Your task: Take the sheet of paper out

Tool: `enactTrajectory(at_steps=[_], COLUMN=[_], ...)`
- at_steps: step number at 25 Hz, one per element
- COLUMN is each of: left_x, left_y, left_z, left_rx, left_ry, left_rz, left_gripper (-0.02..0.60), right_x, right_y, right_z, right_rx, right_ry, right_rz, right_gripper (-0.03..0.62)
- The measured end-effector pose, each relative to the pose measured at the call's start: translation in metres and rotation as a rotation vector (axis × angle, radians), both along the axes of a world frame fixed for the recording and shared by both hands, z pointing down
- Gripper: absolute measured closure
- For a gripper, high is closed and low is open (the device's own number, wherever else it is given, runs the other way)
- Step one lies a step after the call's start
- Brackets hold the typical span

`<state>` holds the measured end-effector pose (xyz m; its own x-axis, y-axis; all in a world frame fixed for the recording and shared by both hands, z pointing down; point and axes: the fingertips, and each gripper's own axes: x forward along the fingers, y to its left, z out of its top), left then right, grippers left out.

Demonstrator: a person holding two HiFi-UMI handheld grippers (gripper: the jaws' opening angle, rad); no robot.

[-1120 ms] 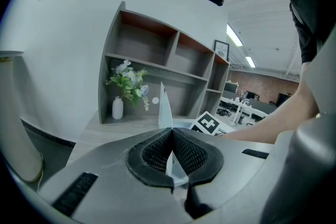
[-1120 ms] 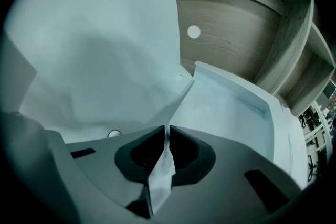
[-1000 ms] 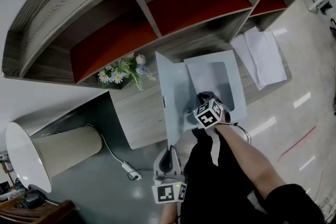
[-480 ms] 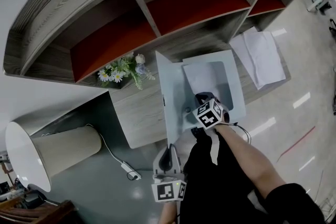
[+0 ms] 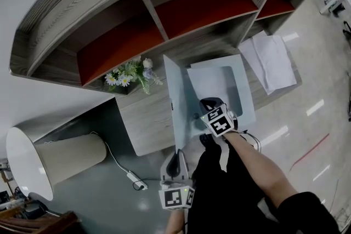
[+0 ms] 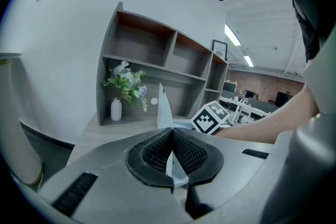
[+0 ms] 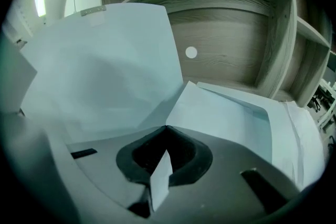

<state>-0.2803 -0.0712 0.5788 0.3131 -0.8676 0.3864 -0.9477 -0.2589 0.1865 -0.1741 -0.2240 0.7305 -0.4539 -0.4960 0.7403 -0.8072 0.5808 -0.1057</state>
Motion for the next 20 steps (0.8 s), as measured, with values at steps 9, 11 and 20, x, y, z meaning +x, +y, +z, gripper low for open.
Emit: enactTrajectory(at_steps=[9, 11, 20], left_x=[0.004, 0.004, 0.009], left_y=[0.000, 0.001, 0.000], left_z=[-0.001, -0.001, -0.001], left_rx=[0.001, 0.001, 0.003], left_ry=[-0.007, -0.007, -0.005], left_rz=[0.011, 0.009, 0.015], left_gripper=[0.568, 0.568, 0.568], right_x=[-0.005, -0.003, 0.002], right_y=[-0.001, -0.003, 0.002], right_z=[-0.031, -0.037, -0.065], right_rx=[0.038, 0.049, 0.067], right_ry=[-0.092, -0.112, -0.196], right_rz=[0.022, 0.031, 0.067], right_gripper=[0.582, 0.582, 0.582])
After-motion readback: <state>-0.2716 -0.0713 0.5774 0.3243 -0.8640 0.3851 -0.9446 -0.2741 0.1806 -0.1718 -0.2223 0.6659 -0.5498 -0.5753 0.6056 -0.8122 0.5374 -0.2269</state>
